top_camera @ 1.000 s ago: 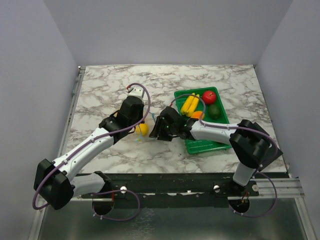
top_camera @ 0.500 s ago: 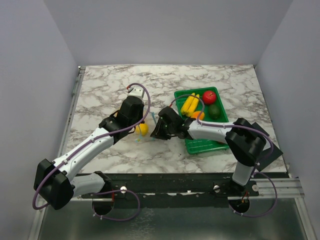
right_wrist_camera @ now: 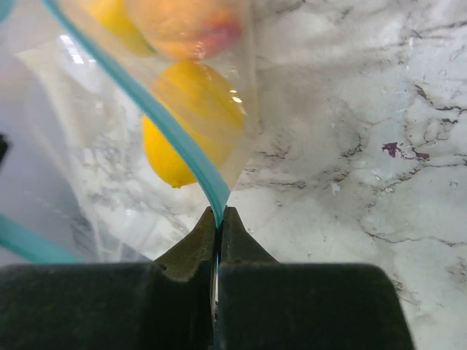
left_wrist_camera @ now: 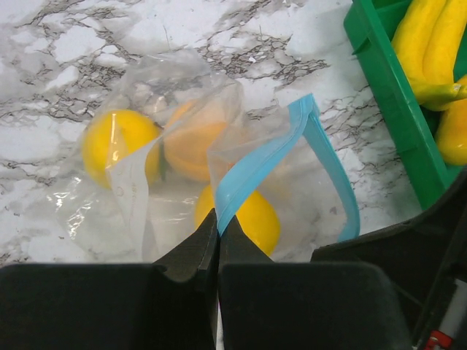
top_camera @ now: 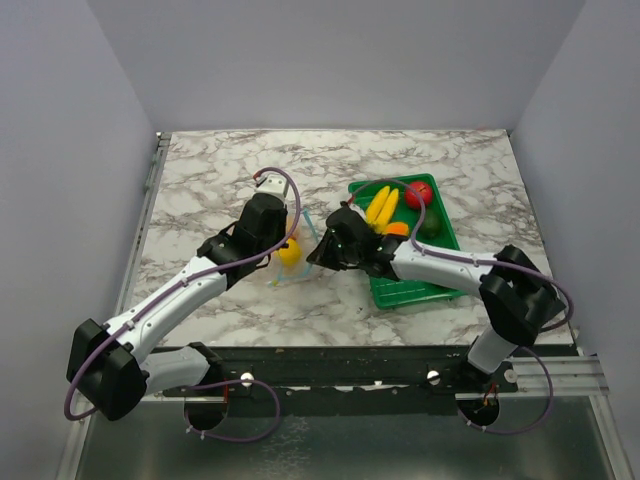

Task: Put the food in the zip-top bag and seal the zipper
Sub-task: Adjust the zipper food storage bag at the center of the board.

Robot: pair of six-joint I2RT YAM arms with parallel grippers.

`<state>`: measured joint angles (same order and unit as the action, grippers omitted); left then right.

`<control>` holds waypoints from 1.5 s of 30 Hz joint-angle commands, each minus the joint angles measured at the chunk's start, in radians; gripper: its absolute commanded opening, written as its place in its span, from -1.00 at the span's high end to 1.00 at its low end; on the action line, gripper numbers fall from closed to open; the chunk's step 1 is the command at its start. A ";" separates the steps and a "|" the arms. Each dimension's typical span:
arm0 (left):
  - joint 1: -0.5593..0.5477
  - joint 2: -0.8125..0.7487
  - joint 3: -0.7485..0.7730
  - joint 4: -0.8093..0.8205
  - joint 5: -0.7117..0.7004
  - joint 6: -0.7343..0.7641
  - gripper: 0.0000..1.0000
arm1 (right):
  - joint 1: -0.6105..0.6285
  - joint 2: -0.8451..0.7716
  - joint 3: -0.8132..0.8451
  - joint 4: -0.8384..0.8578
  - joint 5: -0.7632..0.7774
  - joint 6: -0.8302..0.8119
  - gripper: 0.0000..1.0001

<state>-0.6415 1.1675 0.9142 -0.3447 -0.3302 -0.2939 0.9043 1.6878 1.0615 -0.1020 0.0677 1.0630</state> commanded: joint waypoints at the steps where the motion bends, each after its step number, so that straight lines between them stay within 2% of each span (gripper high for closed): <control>1: 0.000 -0.039 -0.001 0.007 0.042 0.011 1.00 | 0.007 -0.112 -0.006 -0.023 0.084 -0.079 0.99; 5: 0.000 -0.049 0.037 -0.011 0.101 0.010 1.00 | 0.007 -0.188 0.011 -0.077 0.129 -0.152 0.99; 12: -0.001 -0.080 0.113 -0.119 0.132 0.001 1.00 | 0.005 -0.240 0.099 -0.182 0.122 -0.262 0.99; 24: 0.000 -0.150 0.237 -0.255 0.148 -0.018 1.00 | 0.004 -0.288 0.276 -0.317 0.150 -0.435 0.99; 35: 0.001 -0.138 0.352 -0.329 0.243 -0.045 1.00 | -0.018 -0.268 0.462 -0.491 0.107 -0.528 0.99; 40: 0.000 -0.123 0.299 -0.310 0.251 -0.066 1.00 | -0.026 -0.261 0.382 -0.454 0.083 -0.512 0.99; 45: 0.000 -0.127 0.108 -0.211 0.230 -0.104 1.00 | -0.044 -0.209 0.232 -0.372 0.030 -0.464 0.99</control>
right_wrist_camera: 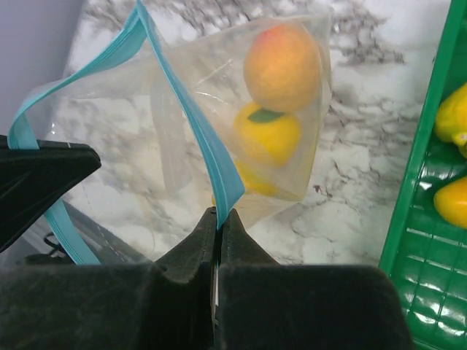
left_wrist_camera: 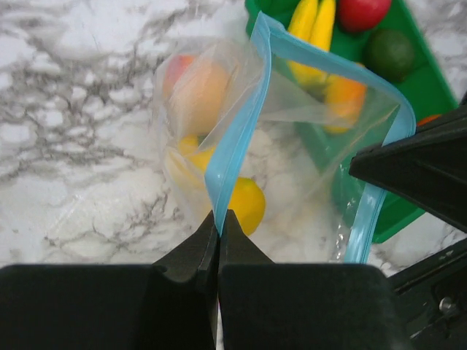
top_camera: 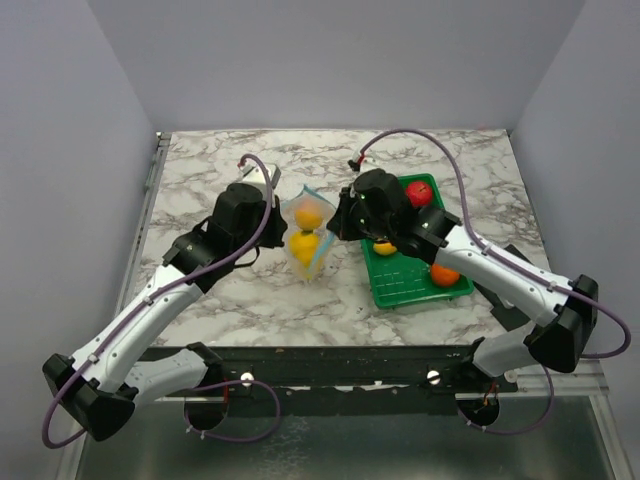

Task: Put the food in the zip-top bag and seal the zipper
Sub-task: Adjust the zipper food storage bag at the center of the board.

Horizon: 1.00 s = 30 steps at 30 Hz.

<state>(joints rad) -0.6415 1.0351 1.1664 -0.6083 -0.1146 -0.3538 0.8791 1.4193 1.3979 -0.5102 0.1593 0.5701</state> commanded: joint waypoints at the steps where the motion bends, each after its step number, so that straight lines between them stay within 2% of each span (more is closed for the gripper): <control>1: 0.000 0.008 -0.187 0.071 0.002 -0.055 1.00 | -0.021 0.078 -0.131 0.051 -0.082 0.040 0.99; 5: 0.001 0.031 -0.293 0.107 -0.038 -0.085 1.00 | -0.021 0.130 -0.184 0.078 -0.132 0.067 0.99; 8: 0.002 0.029 -0.300 0.113 -0.045 -0.088 1.00 | -0.022 0.117 -0.178 0.072 -0.118 0.057 0.99; 22: 0.003 -0.067 -0.040 0.070 -0.030 -0.050 1.00 | -0.022 -0.012 0.063 -0.068 0.018 -0.059 0.99; 26: 0.002 -0.072 -0.022 0.050 -0.046 -0.053 1.00 | -0.021 -0.020 0.073 -0.077 0.023 -0.061 0.99; 30: 0.003 -0.063 -0.066 0.051 -0.070 -0.072 1.00 | -0.021 -0.008 0.017 -0.044 0.020 -0.049 0.99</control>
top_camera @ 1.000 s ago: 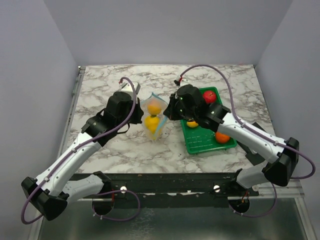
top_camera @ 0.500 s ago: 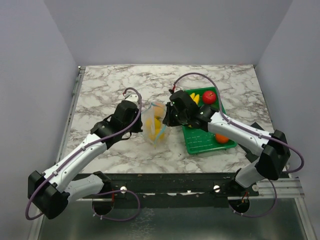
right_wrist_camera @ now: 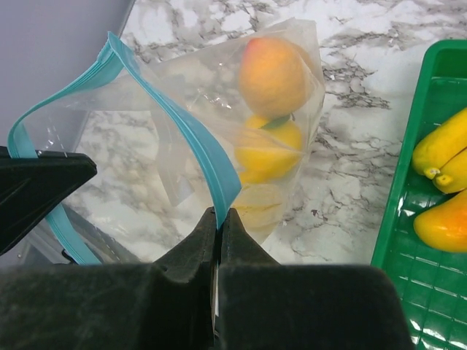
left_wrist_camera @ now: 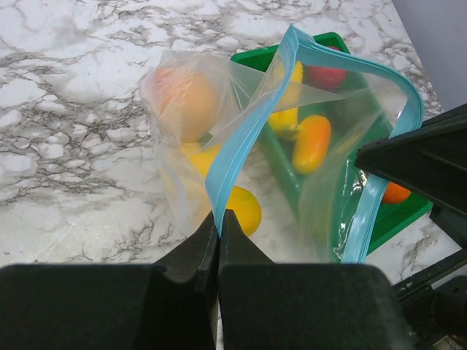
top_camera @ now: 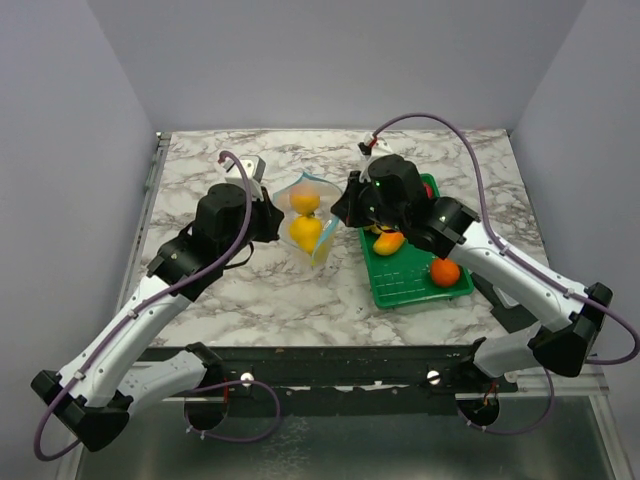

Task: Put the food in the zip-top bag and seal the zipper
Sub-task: Adjust the zipper food storage bag at the center of the board.

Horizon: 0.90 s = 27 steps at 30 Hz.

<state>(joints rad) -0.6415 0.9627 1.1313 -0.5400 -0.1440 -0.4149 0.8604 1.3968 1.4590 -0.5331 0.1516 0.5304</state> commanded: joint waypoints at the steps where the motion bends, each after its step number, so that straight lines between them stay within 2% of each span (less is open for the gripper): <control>1: 0.002 0.014 -0.051 -0.013 -0.049 -0.020 1.00 | -0.003 0.022 -0.061 -0.016 0.025 -0.004 0.99; 7: 0.002 0.053 -0.224 0.078 -0.080 -0.074 1.00 | -0.004 0.121 -0.151 0.031 -0.031 0.033 0.99; 11: 0.002 0.053 -0.240 0.081 -0.077 -0.075 1.00 | -0.004 0.135 -0.163 0.044 -0.064 0.047 0.99; 20: 0.002 0.028 -0.099 0.032 -0.088 -0.020 1.00 | -0.004 0.082 -0.068 0.012 -0.045 0.018 0.99; 27: 0.002 0.041 0.020 -0.022 -0.128 0.046 1.00 | -0.004 0.108 -0.020 0.016 -0.061 0.014 0.99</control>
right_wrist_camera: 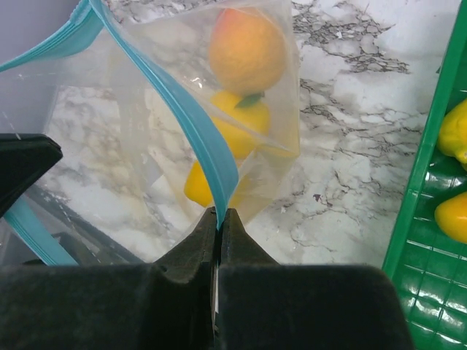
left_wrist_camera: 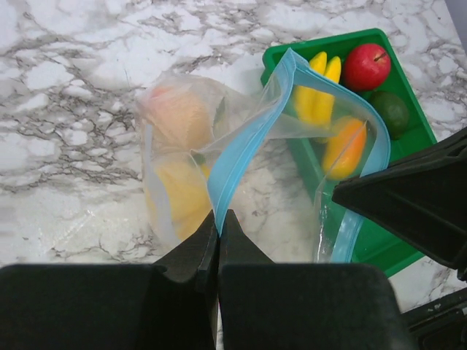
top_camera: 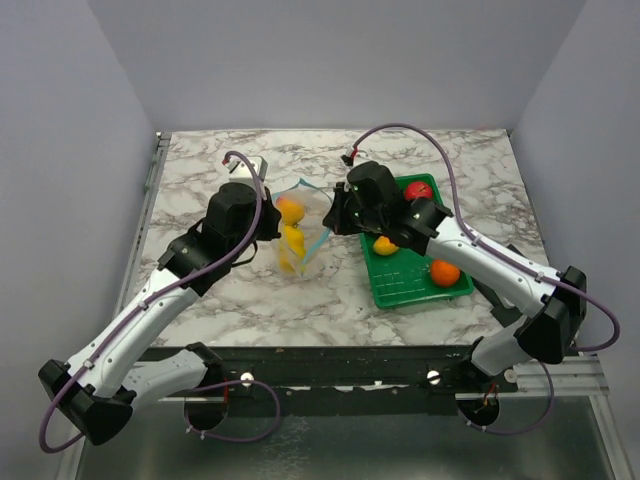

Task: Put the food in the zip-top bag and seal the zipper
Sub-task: Adjust the zipper food storage bag at the center of the board.

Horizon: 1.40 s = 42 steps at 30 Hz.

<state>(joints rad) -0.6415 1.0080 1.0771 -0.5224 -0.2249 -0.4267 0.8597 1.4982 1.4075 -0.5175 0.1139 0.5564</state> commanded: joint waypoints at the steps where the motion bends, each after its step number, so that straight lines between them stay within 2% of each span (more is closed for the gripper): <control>1: 0.003 0.000 0.085 -0.045 -0.051 0.066 1.00 | -0.004 0.015 0.031 0.004 -0.030 -0.010 0.99; 7: 0.002 0.019 0.089 -0.065 -0.086 0.103 1.00 | -0.015 0.067 -0.010 0.066 -0.086 0.023 0.99; 16: 0.003 0.052 -0.054 -0.028 -0.115 0.123 1.00 | -0.031 0.164 -0.108 0.143 -0.196 0.070 0.99; 28: 0.002 0.061 -0.129 0.058 -0.055 0.134 1.00 | -0.031 0.158 -0.138 0.107 -0.149 0.072 0.97; 34: 0.002 0.059 -0.152 0.098 -0.021 0.151 1.00 | -0.031 0.121 -0.118 0.067 -0.118 0.065 0.69; 37: 0.001 0.051 -0.178 0.135 -0.002 0.166 1.00 | -0.032 0.096 -0.109 0.048 -0.103 0.063 0.36; 42: 0.002 0.021 -0.225 0.184 0.002 0.168 1.00 | -0.031 0.030 -0.102 0.002 -0.043 0.053 0.02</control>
<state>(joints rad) -0.6415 1.0630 0.8902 -0.4004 -0.2531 -0.2768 0.8310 1.5993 1.2716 -0.4572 -0.0013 0.6262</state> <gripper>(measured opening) 0.003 0.443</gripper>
